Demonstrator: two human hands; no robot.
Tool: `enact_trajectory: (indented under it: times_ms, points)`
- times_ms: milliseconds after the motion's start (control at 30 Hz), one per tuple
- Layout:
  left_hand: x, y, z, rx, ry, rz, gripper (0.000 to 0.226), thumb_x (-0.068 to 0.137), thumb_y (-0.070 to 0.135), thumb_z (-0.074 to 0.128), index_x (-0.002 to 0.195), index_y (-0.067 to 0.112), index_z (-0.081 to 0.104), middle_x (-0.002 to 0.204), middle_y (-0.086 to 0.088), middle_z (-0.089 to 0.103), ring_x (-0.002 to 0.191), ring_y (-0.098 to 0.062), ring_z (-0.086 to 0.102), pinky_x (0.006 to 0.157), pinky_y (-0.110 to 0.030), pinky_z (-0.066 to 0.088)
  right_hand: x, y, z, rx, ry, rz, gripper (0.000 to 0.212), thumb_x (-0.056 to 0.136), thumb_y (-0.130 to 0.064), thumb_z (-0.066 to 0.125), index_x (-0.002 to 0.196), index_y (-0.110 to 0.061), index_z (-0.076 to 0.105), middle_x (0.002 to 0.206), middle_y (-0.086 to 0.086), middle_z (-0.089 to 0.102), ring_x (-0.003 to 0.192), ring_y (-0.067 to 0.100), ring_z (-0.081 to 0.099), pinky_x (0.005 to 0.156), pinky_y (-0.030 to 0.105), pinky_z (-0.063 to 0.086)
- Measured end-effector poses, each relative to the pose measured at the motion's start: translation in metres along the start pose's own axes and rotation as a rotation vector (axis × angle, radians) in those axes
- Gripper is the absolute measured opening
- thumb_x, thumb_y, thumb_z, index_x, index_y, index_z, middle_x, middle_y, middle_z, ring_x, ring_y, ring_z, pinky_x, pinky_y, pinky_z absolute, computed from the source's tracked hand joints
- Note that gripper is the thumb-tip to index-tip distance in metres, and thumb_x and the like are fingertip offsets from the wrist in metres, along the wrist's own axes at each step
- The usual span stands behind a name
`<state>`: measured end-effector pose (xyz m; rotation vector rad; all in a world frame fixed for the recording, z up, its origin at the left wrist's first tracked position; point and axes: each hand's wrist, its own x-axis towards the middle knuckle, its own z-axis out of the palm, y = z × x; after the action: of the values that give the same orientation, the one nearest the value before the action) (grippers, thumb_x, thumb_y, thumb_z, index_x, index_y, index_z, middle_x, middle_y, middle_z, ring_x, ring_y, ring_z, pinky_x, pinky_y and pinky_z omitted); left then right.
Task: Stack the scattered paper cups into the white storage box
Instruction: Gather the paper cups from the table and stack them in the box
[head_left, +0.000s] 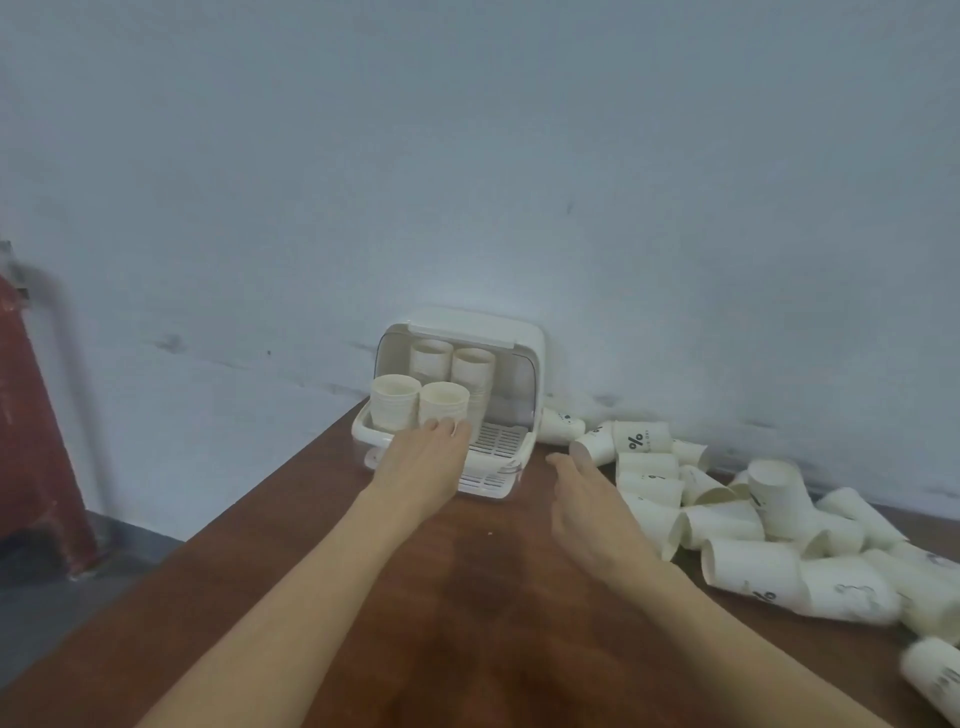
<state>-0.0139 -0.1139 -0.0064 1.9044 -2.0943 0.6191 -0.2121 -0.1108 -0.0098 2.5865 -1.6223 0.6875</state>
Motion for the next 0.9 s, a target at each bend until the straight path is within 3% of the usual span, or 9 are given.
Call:
enact_trajectory:
  times_ms: [133, 267, 433, 633, 900]
  points:
    - [-0.006, 0.029, -0.009, 0.000, 0.029, 0.077, 0.034, 0.091, 0.010, 0.047, 0.125, 0.014, 0.043, 0.115, -0.004, 0.056, 0.103, -0.024, 0.055, 0.062, -0.034, 0.034, -0.022, 0.007, -0.003, 0.009, -0.014, 0.041, 0.048, 0.090, -0.004, 0.037, 0.137, -0.013, 0.038, 0.119, 0.007, 0.053, 0.105, 0.025, 0.050, 0.086, 0.036, 0.042]
    - [-0.015, 0.060, -0.017, -0.052, 0.039, 0.129, 0.034, 0.095, 0.013, 0.042, 0.128, 0.015, 0.042, 0.117, -0.004, 0.055, 0.107, -0.027, 0.055, 0.065, -0.034, 0.034, -0.045, 0.022, -0.013, 0.013, -0.008, 0.073, 0.045, 0.089, -0.004, 0.038, 0.133, -0.011, 0.041, 0.113, 0.007, 0.054, 0.103, 0.025, 0.049, 0.085, 0.037, 0.042]
    - [-0.019, 0.100, -0.015, -0.070, 0.011, 0.201, 0.032, 0.095, 0.012, 0.042, 0.126, 0.014, 0.042, 0.118, -0.006, 0.053, 0.111, -0.027, 0.053, 0.071, -0.036, 0.039, -0.068, 0.043, -0.031, -0.012, -0.002, 0.138, 0.047, 0.090, -0.004, 0.036, 0.136, -0.015, 0.038, 0.123, 0.004, 0.051, 0.109, 0.022, 0.044, 0.081, 0.032, 0.032]
    - [-0.021, 0.149, 0.001, -0.076, -0.069, 0.277, 0.034, 0.091, 0.011, 0.048, 0.124, 0.012, 0.043, 0.116, -0.008, 0.051, 0.105, -0.027, 0.053, 0.065, -0.035, 0.034, -0.086, 0.077, -0.040, 0.000, -0.008, 0.210, 0.050, 0.090, -0.007, 0.038, 0.139, -0.015, 0.035, 0.124, 0.005, 0.050, 0.112, 0.023, 0.048, 0.091, 0.036, 0.043]
    - [-0.010, 0.199, 0.024, -0.109, -0.149, 0.365, 0.031, 0.093, 0.008, 0.045, 0.124, 0.013, 0.043, 0.117, -0.009, 0.052, 0.105, -0.028, 0.054, 0.065, -0.036, 0.035, -0.102, 0.113, -0.045, 0.001, 0.005, 0.214, 0.050, 0.089, -0.006, 0.039, 0.138, -0.015, 0.035, 0.112, 0.002, 0.053, 0.105, 0.021, 0.048, 0.083, 0.031, 0.039]
